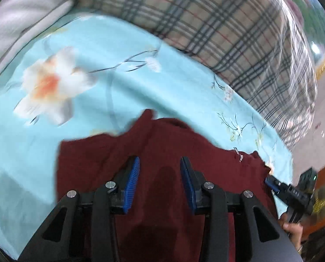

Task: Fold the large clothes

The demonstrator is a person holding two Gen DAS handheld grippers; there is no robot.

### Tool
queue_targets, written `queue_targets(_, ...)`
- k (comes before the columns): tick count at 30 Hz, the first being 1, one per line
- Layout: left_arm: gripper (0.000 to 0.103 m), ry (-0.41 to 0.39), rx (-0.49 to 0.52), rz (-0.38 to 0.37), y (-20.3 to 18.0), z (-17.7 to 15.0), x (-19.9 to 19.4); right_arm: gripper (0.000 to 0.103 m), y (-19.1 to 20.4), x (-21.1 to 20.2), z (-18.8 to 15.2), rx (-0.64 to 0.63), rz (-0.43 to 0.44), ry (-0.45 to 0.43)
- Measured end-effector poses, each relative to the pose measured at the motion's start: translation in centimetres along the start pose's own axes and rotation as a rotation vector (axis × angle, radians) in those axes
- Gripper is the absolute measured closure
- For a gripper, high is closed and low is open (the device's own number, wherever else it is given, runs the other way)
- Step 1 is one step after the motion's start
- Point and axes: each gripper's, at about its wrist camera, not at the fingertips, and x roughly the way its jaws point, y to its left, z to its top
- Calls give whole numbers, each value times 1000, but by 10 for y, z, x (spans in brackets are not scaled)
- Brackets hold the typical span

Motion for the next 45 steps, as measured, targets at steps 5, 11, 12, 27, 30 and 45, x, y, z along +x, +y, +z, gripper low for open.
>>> queue_targets(5,64,-17,-14,-12,5,-38,-33,67,-2,-31,-24,31,13,-30)
queue_targets(11,64,-11,-43,-94,-1,-109,-84,67,11,-53,-73,35,93,-23)
queue_targets(12,64,4,-39,-102,-1,-118,-89,67,12,-56,-81,40,106,-18)
queue_targets(27,24,42,-200,-134,13,-184,-92,70,40,-71,-141,50,175,23)
queue_targets(30,23,-26,-243,-114,18,-167,-79,71,48,-68,-142,39,179,31)
queue_targets(45,91,-129,-189,-84,5,-122,-68,78,113,-11,-110,-101,184,108)
